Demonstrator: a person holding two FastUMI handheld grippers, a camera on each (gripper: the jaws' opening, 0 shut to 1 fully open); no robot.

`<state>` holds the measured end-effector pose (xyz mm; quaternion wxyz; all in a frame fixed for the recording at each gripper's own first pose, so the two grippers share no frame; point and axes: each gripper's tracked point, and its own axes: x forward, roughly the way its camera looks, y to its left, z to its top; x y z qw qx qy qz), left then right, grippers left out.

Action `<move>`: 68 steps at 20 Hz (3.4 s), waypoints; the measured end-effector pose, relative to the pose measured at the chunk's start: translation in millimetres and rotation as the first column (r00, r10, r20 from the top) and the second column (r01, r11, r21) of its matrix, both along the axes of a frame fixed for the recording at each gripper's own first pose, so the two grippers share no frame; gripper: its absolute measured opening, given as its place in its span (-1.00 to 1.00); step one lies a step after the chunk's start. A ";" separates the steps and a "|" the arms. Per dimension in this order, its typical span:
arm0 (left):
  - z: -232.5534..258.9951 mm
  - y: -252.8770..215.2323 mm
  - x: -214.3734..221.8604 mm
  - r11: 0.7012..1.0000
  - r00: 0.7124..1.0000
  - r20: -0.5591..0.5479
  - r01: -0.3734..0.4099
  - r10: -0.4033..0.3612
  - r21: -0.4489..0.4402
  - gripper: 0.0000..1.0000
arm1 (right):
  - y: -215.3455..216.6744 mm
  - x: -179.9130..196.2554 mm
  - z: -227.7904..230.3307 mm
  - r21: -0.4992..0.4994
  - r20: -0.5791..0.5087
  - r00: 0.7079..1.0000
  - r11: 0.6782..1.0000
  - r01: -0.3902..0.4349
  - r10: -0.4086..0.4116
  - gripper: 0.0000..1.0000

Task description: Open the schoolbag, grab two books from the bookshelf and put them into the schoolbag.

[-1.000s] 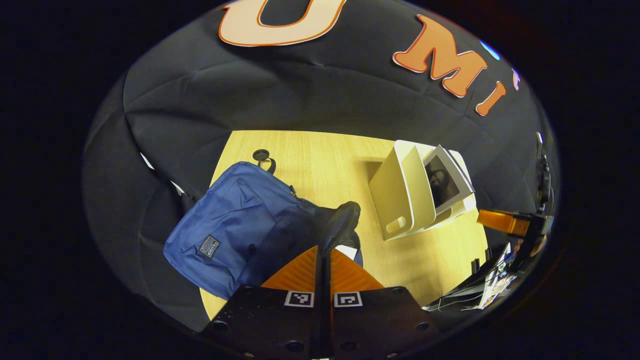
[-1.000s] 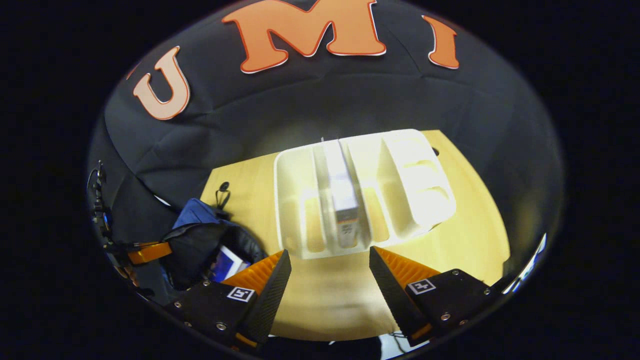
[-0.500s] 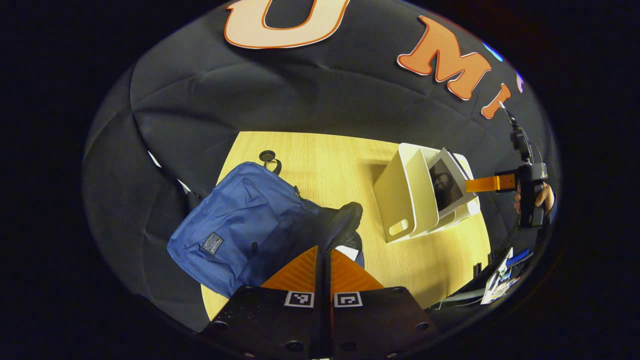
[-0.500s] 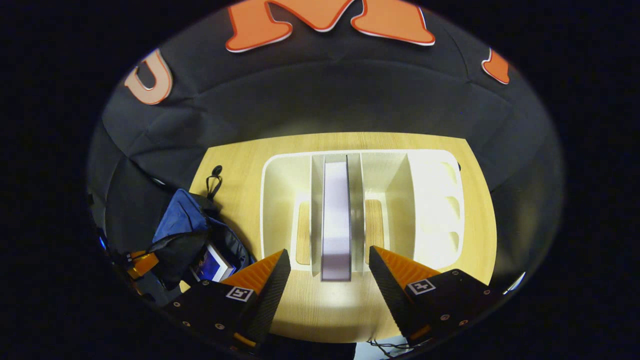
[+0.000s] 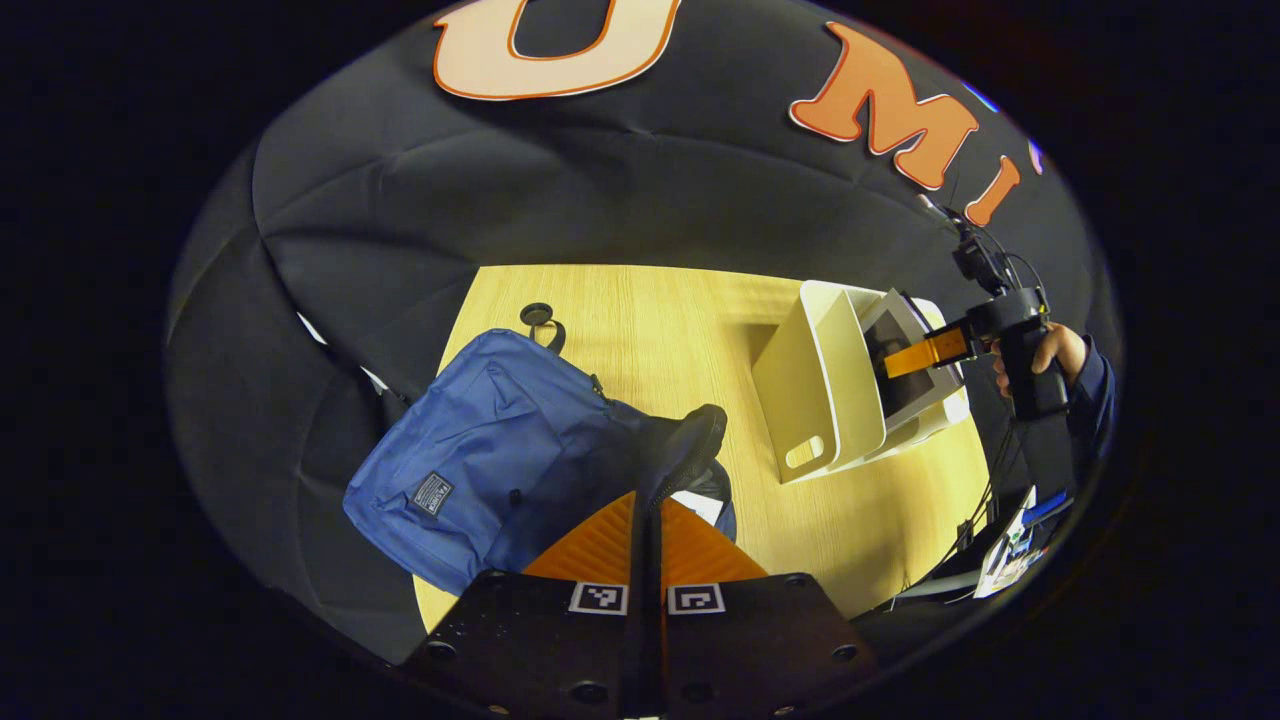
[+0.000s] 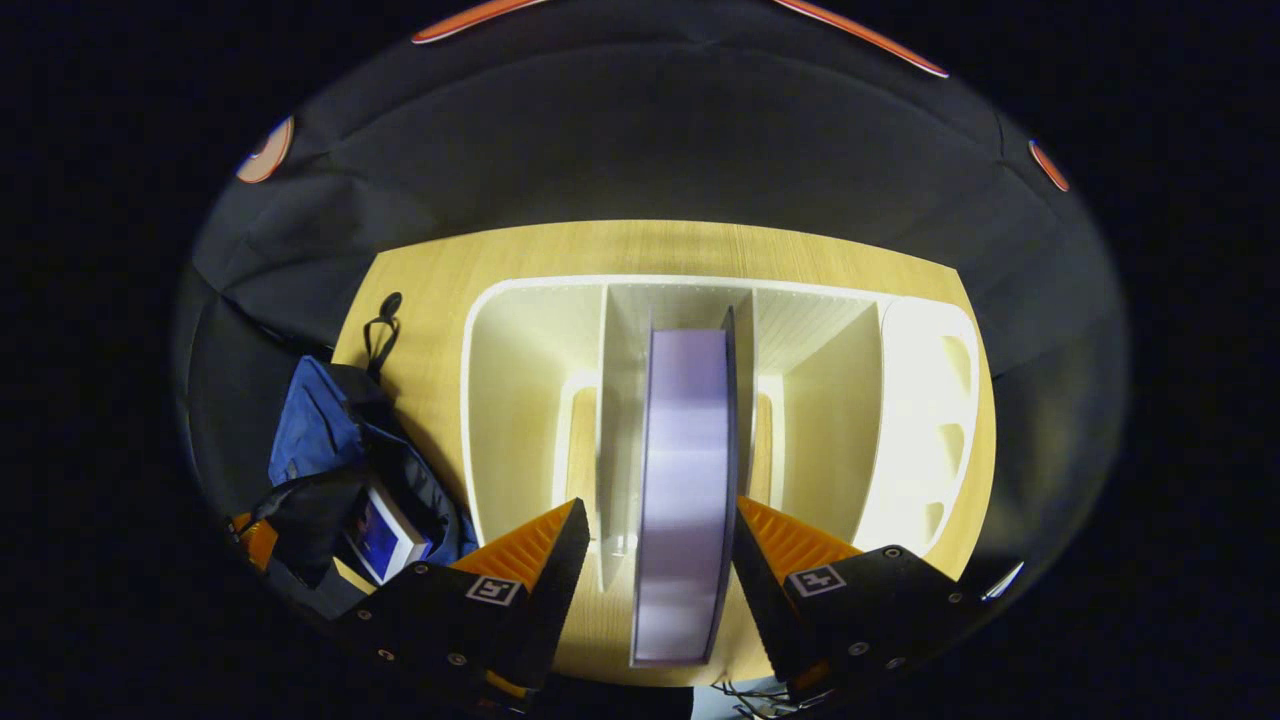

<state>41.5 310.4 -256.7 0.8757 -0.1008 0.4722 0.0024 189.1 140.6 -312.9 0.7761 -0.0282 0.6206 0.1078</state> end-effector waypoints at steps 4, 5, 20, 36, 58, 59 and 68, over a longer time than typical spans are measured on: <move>-0.9 0.7 0.1 1.000 1.000 -0.004 -0.004 0.004 0.000 -0.99 | 2.7 -0.9 -16.1 -0.020 -0.060 0.998 1.000 -0.023 0.021 0.27; -1.2 0.4 0.6 1.000 1.000 -0.003 -0.002 0.002 0.001 -0.99 | 1.5 -3.1 -21.2 -0.035 -0.068 0.997 0.999 -0.035 0.032 0.39; -2.1 -4.0 -1.7 1.000 1.000 0.000 0.006 -0.006 -0.007 -0.99 | -43.7 -18.4 54.9 0.126 0.016 0.999 0.991 0.036 -0.038 -0.17; -1.0 -7.3 3.3 1.000 1.000 -0.003 0.018 -0.018 0.020 -0.99 | -32.0 -119.8 186.1 0.608 0.046 0.974 0.780 0.148 -0.221 -0.19; -0.6 -2.1 8.4 1.000 1.000 -0.019 -0.003 0.003 0.008 -0.99 | 207.6 -240.9 38.0 0.723 -0.267 0.922 0.574 0.385 -0.281 -0.19; -1.9 -1.7 8.4 1.000 1.000 -0.021 -0.003 0.003 0.007 -0.99 | 217.2 -241.8 32.8 0.725 -0.290 0.909 0.550 0.413 -0.301 -0.19; 2.6 -9.8 12.3 0.998 0.999 -0.014 0.042 -0.041 0.040 -0.99 | 273.4 -227.4 -4.4 0.753 -0.331 0.869 0.451 0.479 -0.369 -0.19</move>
